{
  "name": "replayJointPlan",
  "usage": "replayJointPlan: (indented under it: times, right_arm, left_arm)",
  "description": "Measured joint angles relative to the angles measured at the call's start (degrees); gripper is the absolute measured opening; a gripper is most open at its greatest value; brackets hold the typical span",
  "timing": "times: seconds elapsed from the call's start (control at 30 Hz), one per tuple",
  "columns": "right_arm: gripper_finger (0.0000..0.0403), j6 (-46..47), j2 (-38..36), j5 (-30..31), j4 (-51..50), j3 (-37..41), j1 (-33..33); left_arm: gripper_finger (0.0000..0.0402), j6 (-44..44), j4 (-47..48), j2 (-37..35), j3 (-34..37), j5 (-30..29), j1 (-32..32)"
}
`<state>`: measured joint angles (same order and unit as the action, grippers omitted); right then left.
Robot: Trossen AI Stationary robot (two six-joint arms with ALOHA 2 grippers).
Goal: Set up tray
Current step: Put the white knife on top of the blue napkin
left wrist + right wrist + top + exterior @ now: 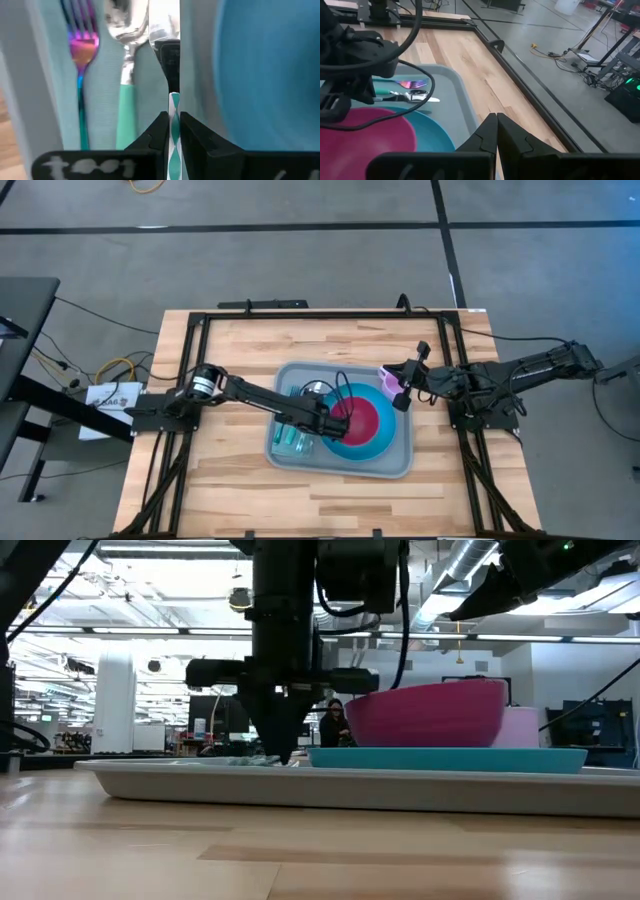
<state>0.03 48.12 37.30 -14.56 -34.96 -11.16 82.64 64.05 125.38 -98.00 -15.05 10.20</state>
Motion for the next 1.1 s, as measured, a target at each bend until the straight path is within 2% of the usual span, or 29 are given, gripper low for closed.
replayJointPlan:
  times: [0.43,0.8,1.1]
  right_arm:
    - [0.0,0.0,0.0,0.0,0.1,0.0,0.0]
    - [0.0,0.0,0.0,0.0,0.1,0.0,0.0]
    - [0.0,0.0,0.0,0.0,0.1,0.0,0.0]
  left_arm:
    - [0.0026,2.0,-0.1,0.3,0.0,1.2,-0.7]
    - [0.0028,1.3,2.6,0.4,-3.8,-1.8,-0.4]
    - [0.0028,0.7,6.1,0.4,-3.9,-5.7,1.0]
